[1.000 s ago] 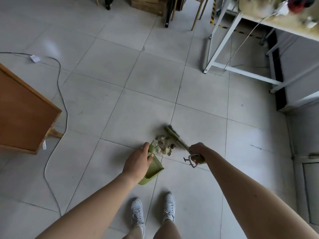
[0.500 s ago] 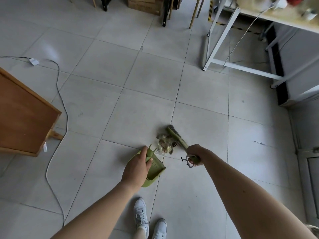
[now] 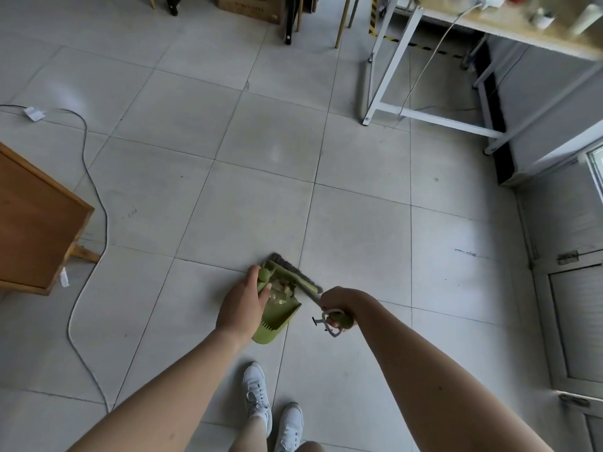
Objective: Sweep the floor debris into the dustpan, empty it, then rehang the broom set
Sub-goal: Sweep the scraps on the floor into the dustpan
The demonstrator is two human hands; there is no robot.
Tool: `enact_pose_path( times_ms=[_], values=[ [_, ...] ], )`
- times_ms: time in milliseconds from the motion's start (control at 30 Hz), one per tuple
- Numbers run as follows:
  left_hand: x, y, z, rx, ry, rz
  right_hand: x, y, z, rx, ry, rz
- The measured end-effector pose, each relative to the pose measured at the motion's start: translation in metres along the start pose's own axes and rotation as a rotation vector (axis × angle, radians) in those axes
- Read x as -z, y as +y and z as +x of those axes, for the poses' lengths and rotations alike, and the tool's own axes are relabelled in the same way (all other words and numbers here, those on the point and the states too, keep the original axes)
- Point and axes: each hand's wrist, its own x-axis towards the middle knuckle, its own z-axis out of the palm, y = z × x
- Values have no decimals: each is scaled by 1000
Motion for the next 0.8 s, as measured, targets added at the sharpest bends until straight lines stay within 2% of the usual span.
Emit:
enact_pose_path(
  times_ms=[267,367,533,800],
  values=[
    [-18,-5,-49,84,60,-51,-9,42,-32,46,-111,-206],
    [-23,-6,-70,100,54,-42,-6,58,-57,-28,-157,-74],
    [-31,-9,-107,92,53,-53,-7,68,-89,-14,-124,36],
    [-35,-21,-137,156,102,-104,12,56,-103,55,-3,34]
  ],
)
